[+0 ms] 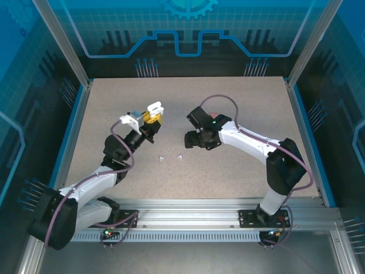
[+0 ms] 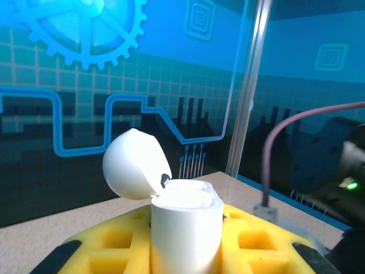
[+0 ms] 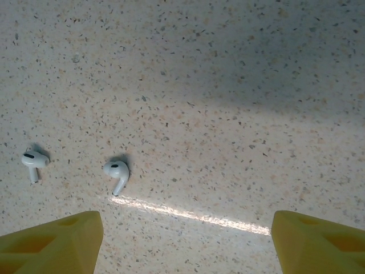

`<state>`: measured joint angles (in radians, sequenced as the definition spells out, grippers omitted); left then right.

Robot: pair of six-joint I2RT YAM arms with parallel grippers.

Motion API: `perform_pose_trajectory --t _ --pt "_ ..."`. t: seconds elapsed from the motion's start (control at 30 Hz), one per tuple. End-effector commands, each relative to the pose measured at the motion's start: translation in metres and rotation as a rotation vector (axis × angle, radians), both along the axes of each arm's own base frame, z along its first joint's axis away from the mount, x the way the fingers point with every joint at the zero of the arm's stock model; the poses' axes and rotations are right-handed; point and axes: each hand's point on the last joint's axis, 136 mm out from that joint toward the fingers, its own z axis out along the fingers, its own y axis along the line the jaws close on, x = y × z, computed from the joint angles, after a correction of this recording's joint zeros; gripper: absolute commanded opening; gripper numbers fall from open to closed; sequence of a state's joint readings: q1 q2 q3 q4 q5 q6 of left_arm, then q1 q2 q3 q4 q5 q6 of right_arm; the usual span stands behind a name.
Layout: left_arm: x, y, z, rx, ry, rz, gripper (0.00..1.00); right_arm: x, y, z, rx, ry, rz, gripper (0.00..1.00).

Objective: Insert wireless bluetooth earbuds into charging case

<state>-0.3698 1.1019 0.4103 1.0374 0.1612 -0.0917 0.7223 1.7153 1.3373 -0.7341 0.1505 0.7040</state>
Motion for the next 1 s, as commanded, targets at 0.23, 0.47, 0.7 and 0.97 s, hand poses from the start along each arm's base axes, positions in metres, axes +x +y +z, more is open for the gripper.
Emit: perform_pose_trajectory --t 0.23,0.47,0.7,0.97 --pt "-0.001 -0.006 0.012 -0.077 -0.140 -0.028 0.00 0.001 -0.008 0.003 -0.035 0.007 -0.021 0.79" --pt "0.003 -0.008 0.005 -0.055 -0.131 -0.035 0.00 -0.003 -0.001 -0.008 -0.013 0.059 -0.043 0.78" --pt "0.002 0.009 0.020 -0.112 -0.144 0.020 0.00 -0.006 0.012 -0.028 -0.038 0.103 -0.051 0.76" --pt "0.001 0.007 0.015 -0.123 -0.096 -0.003 0.00 -0.003 0.025 -0.037 -0.014 0.122 -0.030 0.74"
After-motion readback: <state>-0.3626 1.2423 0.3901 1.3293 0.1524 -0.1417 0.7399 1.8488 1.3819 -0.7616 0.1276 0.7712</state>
